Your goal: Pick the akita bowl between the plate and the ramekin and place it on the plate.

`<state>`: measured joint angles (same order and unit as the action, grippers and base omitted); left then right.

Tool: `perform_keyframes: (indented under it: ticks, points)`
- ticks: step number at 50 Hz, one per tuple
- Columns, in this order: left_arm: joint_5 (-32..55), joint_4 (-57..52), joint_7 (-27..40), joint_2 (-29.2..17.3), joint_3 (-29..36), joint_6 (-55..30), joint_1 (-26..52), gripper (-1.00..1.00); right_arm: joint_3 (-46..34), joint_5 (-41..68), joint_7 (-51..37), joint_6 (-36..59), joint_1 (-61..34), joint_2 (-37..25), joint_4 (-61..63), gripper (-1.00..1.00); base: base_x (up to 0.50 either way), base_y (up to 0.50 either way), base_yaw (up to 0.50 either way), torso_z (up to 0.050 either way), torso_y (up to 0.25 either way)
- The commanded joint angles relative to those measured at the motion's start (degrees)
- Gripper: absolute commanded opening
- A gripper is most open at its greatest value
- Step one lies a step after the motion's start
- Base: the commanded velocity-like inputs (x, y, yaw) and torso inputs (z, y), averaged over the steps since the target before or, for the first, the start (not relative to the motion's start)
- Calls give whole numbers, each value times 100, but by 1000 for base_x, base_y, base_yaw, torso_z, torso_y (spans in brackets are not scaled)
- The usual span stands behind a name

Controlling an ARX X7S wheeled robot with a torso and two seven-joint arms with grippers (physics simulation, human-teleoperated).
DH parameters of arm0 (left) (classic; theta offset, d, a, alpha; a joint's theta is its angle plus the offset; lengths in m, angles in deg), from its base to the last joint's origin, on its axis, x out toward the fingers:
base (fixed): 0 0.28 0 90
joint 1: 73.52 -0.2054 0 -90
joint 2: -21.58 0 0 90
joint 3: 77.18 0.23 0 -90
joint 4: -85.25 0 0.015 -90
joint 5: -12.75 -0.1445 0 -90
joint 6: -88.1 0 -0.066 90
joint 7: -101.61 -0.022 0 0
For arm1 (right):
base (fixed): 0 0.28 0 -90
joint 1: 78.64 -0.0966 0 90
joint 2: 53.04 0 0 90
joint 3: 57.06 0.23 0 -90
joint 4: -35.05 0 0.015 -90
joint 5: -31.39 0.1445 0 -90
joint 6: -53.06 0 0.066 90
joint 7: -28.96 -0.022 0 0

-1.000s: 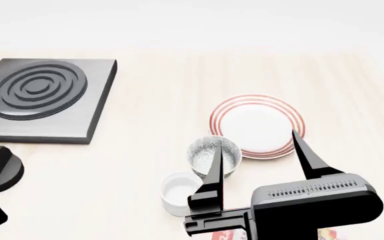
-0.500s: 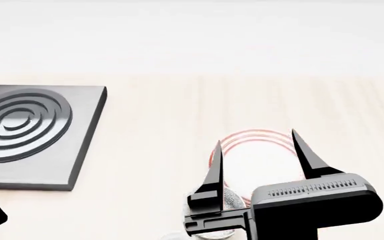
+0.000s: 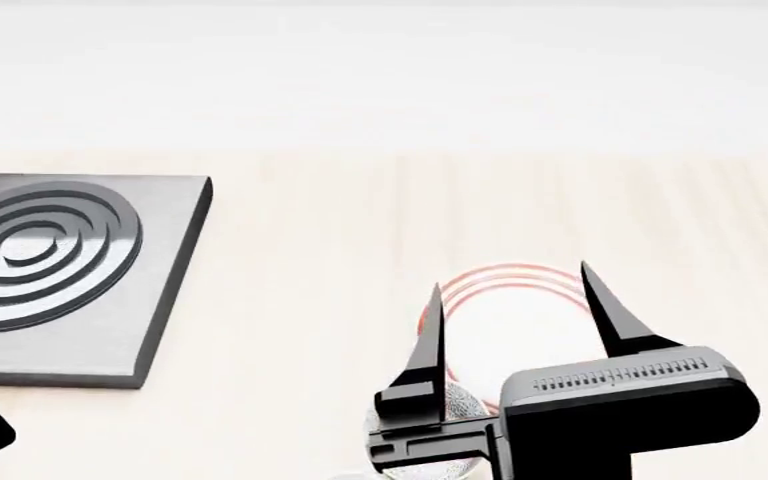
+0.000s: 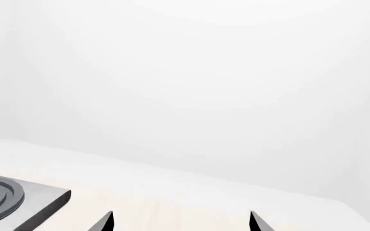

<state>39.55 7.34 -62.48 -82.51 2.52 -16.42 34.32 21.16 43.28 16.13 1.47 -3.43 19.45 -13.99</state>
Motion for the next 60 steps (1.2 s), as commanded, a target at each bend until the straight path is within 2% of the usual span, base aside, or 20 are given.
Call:
perform_keyframes:
  ticks: [1,10,25,28,29,35,36,42,49,60]
  points:
    - [23,-16,23,-11,13,-5,-6,100,93,132,-118,308,-49,91,-58,100,0,0,0,0,0]
    - [37,-2,23,-22,19,17,-12,100,263,485,-223,1043,-263,338,-274,100,0,0,0,0,0]
    - [35,68,66,-23,41,40,16,100,332,721,-163,1311,-487,421,-755,100,0,0,0,0,0]
    - [44,45,75,-27,44,32,5,100,458,940,-165,1777,-589,481,-829,100,0,0,0,0,0]
    - [33,95,64,-23,47,64,19,100,448,885,-110,1499,-531,469,-905,100,0,0,0,0,0]
    - [36,105,81,-25,54,69,20,100,258,784,-135,1580,-594,408,-1179,100,0,0,0,0,0]
    - [37,93,89,-26,57,61,19,100,465,892,-227,1598,-584,594,-1221,100,0,0,0,0,0]
    - [54,80,99,-33,63,53,15,100,450,1079,-165,2020,-760,600,-1346,100,0,0,0,0,0]
    - [70,60,119,-41,72,33,15,100,951,1641,-190,2923,-1050,868,-1508,100,0,0,0,0,0]
    - [79,81,124,-48,90,54,15,100,1191,1800,-286,3097,-1204,1025,-1819,100,0,0,0,0,0]
